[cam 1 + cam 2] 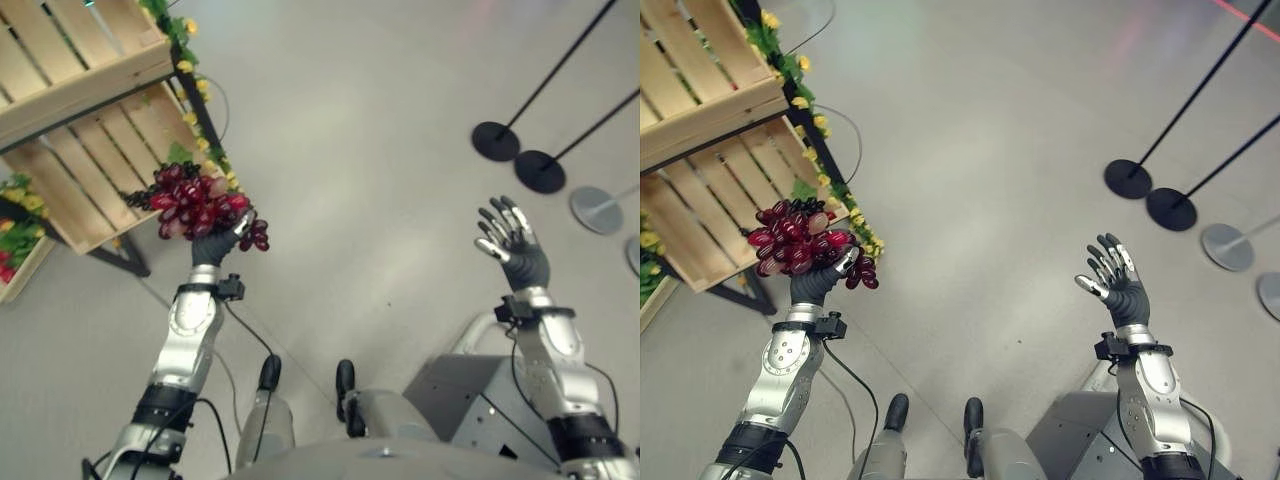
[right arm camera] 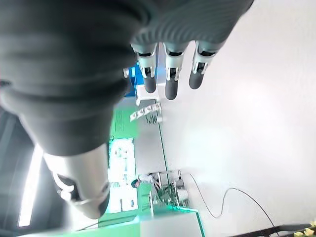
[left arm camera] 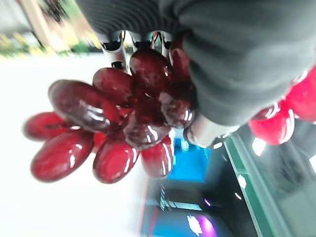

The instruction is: Pick up the fruits from the basket on one side to the basket on the other side

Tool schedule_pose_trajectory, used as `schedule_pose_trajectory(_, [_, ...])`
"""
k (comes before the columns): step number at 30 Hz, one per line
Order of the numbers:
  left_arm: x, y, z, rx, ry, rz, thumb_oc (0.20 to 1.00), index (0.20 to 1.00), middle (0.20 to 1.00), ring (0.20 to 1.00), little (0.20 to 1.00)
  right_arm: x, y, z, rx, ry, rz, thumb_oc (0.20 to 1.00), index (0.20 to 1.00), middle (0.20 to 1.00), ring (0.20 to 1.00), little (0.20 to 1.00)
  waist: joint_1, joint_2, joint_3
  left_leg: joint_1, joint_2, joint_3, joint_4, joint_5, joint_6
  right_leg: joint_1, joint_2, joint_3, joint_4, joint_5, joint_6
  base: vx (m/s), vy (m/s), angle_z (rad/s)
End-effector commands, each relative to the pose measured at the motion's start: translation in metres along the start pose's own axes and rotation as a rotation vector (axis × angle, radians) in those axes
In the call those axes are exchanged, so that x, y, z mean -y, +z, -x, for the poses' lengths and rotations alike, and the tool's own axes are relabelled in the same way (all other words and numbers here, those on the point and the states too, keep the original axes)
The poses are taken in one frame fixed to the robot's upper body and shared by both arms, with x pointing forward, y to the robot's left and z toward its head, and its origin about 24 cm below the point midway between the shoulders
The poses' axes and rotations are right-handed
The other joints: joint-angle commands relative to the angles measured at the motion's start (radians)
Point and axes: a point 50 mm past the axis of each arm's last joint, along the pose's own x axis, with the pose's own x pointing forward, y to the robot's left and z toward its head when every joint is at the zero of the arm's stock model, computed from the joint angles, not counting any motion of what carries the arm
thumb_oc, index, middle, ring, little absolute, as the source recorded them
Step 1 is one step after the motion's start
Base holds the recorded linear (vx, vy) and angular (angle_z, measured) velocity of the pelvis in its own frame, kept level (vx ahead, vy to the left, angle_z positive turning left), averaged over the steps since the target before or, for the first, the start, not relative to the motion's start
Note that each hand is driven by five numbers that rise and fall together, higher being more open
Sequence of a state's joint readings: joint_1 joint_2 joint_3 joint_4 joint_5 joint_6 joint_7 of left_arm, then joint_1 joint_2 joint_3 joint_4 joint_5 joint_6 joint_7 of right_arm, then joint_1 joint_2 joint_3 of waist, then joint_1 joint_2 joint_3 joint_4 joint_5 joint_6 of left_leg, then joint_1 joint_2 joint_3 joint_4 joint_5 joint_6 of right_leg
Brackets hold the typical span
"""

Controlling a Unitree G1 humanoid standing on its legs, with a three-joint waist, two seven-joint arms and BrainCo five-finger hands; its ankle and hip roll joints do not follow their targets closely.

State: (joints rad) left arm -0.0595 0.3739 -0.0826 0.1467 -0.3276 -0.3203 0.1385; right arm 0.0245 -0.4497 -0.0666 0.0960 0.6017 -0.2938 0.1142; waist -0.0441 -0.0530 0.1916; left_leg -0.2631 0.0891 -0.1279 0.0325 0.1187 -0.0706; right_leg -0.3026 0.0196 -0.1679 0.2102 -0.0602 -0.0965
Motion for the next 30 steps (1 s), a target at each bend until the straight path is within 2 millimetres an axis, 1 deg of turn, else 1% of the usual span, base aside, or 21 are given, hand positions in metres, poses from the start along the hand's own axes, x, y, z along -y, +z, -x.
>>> schedule_pose_trajectory(1, [-0.013,0.026,-0.013,0.161,0.011,-0.053,0.2,0.2,0.2,0.2,0.2,0.012,0.027,0.003,0.147,-0.045,0.015,1.0,1.0,1.0,1.0,1.0,-0.071,-0.02,-0.026,0.09,0.016,0.153,0.139,-0.16,0.012,0.038,-0.097,-0.009,-0.018,-0.037,0.149,-0.08,-0.104,0.18])
schedule_pose_trajectory(2, [-0.015,0.022,-0.011,0.141,0.024,-0.058,0.2,0.2,0.2,0.2,0.2,0.014,0.028,0.005,0.159,-0.063,0.01,1.0,1.0,1.0,1.0,1.0,-0.083,-0.008,-0.02,0.104,0.033,0.205,0.096,-0.169,0.013,0.039,-0.097,-0.036,-0.01,-0.05,0.156,-0.05,-0.051,0.39])
schedule_pose_trajectory(3, [-0.015,0.022,-0.011,0.142,0.024,-0.058,0.2,0.2,0.2,0.2,0.2,0.014,0.028,0.005,0.16,-0.063,0.01,1.0,1.0,1.0,1.0,1.0,-0.084,-0.008,-0.022,0.102,0.032,0.204,0.092,-0.163,0.014,0.037,-0.097,-0.037,-0.014,-0.045,0.156,-0.02,-0.015,0.83])
schedule_pose_trajectory(4, [-0.015,0.018,-0.009,0.123,0.02,-0.061,0.2,0.2,0.2,0.2,0.2,0.016,0.027,0.006,0.161,-0.081,0.002,1.0,1.0,1.0,1.0,1.0,-0.087,0.002,-0.015,0.094,0.037,0.219,0.058,-0.147,0.01,0.037,-0.094,-0.05,-0.011,-0.044,0.16,-0.06,0.032,1.09])
schedule_pose_trajectory(5, [-0.024,0.008,-0.006,0.072,0.052,-0.101,0.2,0.2,0.2,0.2,0.2,0.016,0.027,0.008,0.174,-0.104,-0.013,1.0,1.0,1.0,1.0,1.0,-0.076,-0.004,0.035,0.056,0.048,0.208,0.058,-0.13,0.002,0.018,-0.111,-0.065,0.037,-0.048,0.164,-0.05,0.032,0.85])
schedule_pose_trajectory(7, [-0.024,0.008,-0.006,0.073,0.052,-0.101,0.2,0.2,0.2,0.2,0.2,0.016,0.027,0.008,0.175,-0.104,-0.013,1.0,1.0,1.0,1.0,1.0,-0.077,-0.004,0.034,0.054,0.048,0.207,0.06,-0.131,0.003,0.016,-0.112,-0.066,0.039,-0.048,0.164,-0.05,0.036,0.37])
schedule_pose_trajectory(8, [-0.028,0.005,-0.005,0.062,0.067,-0.124,0.2,0.2,0.2,0.2,0.2,0.017,0.024,0.01,0.175,-0.131,-0.03,1.0,1.0,1.0,1.0,1.0,-0.069,-0.013,0.062,0.023,0.047,0.213,0.081,-0.125,-0.001,0.003,-0.13,-0.072,0.049,-0.04,0.167,-0.05,0.073,0.21])
schedule_pose_trajectory(9, [-0.03,0.005,-0.004,0.06,0.076,-0.137,0.2,0.2,0.2,0.2,0.2,0.016,0.022,0.009,0.17,-0.131,-0.029,1.0,1.0,1.0,1.0,1.0,-0.065,-0.014,0.07,0.012,0.045,0.208,0.085,-0.12,-0.001,-0.005,-0.134,-0.071,0.046,-0.031,0.168,-0.05,0.099,0.18])
schedule_pose_trajectory(11, [-0.035,0.003,-0.004,0.053,0.105,-0.146,0.2,0.2,0.2,0.2,0.2,0.012,0.021,0.007,0.166,-0.121,-0.029,1.0,1.0,1.0,1.0,1.0,-0.056,-0.02,0.096,-0.007,0.042,0.208,0.111,-0.134,0.002,-0.019,-0.142,-0.054,0.06,-0.03,0.17,-0.01,0.073,0.13])
schedule_pose_trajectory(12, [-0.036,0.004,-0.004,0.057,0.111,-0.154,0.2,0.2,0.2,0.2,0.2,0.011,0.021,0.006,0.168,-0.12,-0.04,1.0,1.0,1.0,1.0,1.0,-0.054,-0.022,0.106,-0.023,0.04,0.208,0.121,-0.131,0.004,-0.032,-0.145,-0.051,0.06,-0.022,0.17,-0.02,0.075,0.12])
schedule_pose_trajectory(13, [-0.038,0.005,-0.005,0.063,0.132,-0.166,0.2,0.2,0.2,0.2,0.2,0.009,0.02,0.005,0.166,-0.119,-0.047,1.0,1.0,1.0,1.0,1.0,-0.049,-0.027,0.127,-0.049,0.037,0.209,0.16,-0.149,0.007,-0.055,-0.15,-0.04,0.079,-0.027,0.17,-0.01,0.057,0.1])
schedule_pose_trajectory(15, [-0.04,0.007,-0.007,0.069,0.145,-0.176,0.2,0.2,0.2,0.2,0.2,0.008,0.02,0.005,0.167,-0.119,-0.044,1.0,1.0,1.0,1.0,1.0,-0.05,-0.029,0.134,-0.061,0.036,0.21,0.17,-0.152,0.007,-0.064,-0.151,-0.038,0.083,-0.025,0.17,-0.01,0.032,0.08])
schedule_pose_trajectory(17, [-0.041,0.01,-0.011,0.087,0.181,-0.176,0.2,0.2,0.2,0.2,0.2,0.006,0.018,0.004,0.158,-0.114,-0.035,1.0,1.0,1.0,1.0,1.0,-0.051,-0.032,0.149,-0.085,0.035,0.21,0.185,-0.153,0.007,-0.085,-0.151,-0.033,0.088,-0.017,0.172,-0.03,0.033,0.02])
schedule_pose_trajectory(18, [-0.042,0.015,-0.018,0.111,0.209,-0.179,0.2,0.2,0.2,0.2,0.2,0.004,0.017,0.003,0.155,-0.109,-0.039,1.0,1.0,1.0,1.0,1.0,-0.055,-0.037,0.157,-0.097,0.035,0.21,0.186,-0.151,0.008,-0.102,-0.15,-0.03,0.086,-0.011,0.173,0.0,0.0,0.0])
schedule_pose_trajectory(19, [-0.041,0.015,-0.018,0.112,0.209,-0.179,0.2,0.2,0.2,0.2,0.2,0.004,0.017,0.003,0.156,-0.109,-0.039,1.0,1.0,1.0,1.0,1.0,-0.055,-0.037,0.157,-0.098,0.035,0.211,0.186,-0.151,0.008,-0.103,-0.15,-0.03,0.086,-0.011,0.173,-0.03,0.035,-0.03])
schedule_pose_trajectory(23, [-0.041,0.028,-0.037,0.163,0.261,-0.194,0.2,0.2,0.2,0.2,0.2,-0.001,0.018,-0.001,0.158,-0.092,-0.038,1.0,1.0,1.0,1.0,1.0,-0.068,-0.048,0.174,-0.124,0.035,0.213,0.183,-0.144,0.009,-0.134,-0.148,-0.022,0.078,0.006,0.177,-0.03,0.017,-0.06])
schedule_pose_trajectory(25, [-0.043,0.038,-0.048,0.198,0.284,-0.229,0.2,0.2,0.2,0.2,0.2,-0.003,0.019,-0.002,0.161,-0.079,-0.037,1.0,1.0,1.0,1.0,1.0,-0.077,-0.057,0.182,-0.137,0.035,0.214,0.19,-0.144,0.008,-0.147,-0.146,-0.02,0.075,0.012,0.177,-0.03,0.012,-0.03])
schedule_pose_trajectory(30, [-0.044,0.063,-0.073,0.274,0.341,-0.232,0.2,0.2,0.2,0.2,0.2,-0.01,0.019,-0.006,0.155,-0.035,-0.048,1.0,1.0,1.0,1.0,1.0,-0.097,-0.078,0.189,-0.162,0.035,0.215,0.203,-0.148,0.01,-0.174,-0.14,-0.01,0.069,0.03,0.182,0.0,0.004,-0.04])
